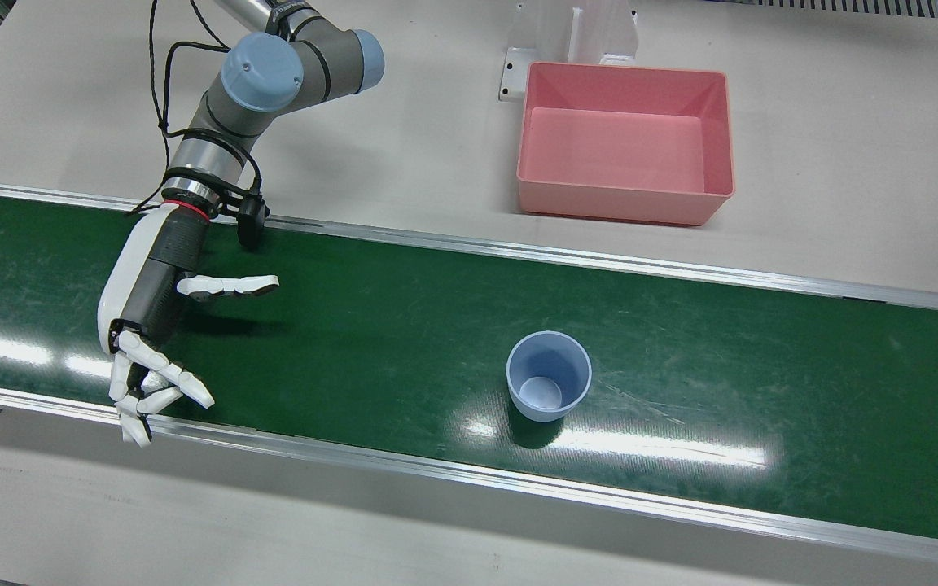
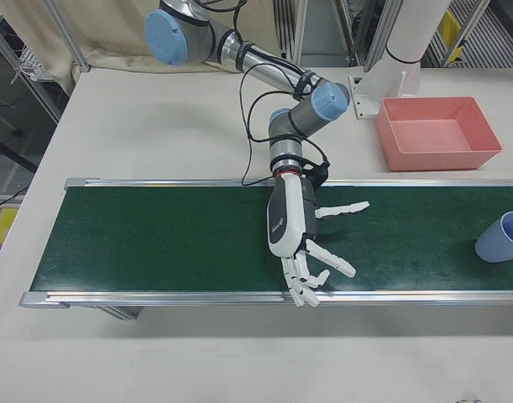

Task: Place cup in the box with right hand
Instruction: 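Hold the open right hand in the cup's path as it approaches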

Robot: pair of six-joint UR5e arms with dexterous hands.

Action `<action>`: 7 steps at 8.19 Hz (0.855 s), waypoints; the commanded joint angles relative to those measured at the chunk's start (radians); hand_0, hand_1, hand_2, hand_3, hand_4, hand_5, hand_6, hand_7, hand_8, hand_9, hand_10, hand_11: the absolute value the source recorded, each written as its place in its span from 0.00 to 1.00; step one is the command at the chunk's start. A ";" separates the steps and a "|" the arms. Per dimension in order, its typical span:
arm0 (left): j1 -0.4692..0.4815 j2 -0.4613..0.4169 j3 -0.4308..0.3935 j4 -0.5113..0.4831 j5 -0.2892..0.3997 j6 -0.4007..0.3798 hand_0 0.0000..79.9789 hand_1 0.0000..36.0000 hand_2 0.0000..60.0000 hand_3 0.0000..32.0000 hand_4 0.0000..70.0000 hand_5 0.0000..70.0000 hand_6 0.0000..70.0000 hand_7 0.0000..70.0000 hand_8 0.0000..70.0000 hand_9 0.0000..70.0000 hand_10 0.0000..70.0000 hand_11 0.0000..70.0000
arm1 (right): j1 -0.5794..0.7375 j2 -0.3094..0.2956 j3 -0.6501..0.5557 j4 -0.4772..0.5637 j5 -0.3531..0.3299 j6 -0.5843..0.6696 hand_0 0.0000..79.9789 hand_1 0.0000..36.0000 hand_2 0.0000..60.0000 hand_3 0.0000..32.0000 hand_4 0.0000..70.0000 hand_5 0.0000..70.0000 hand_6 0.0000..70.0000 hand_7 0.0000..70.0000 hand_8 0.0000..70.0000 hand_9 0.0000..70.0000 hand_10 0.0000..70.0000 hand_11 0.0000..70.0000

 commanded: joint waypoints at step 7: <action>0.000 0.000 0.000 0.000 0.000 0.000 0.00 0.00 0.00 0.00 0.00 0.00 0.00 0.00 0.00 0.00 0.00 0.00 | 0.000 0.022 -0.005 0.000 -0.001 -0.009 0.56 0.03 0.00 0.00 0.59 0.02 0.20 0.94 0.13 0.35 0.11 0.15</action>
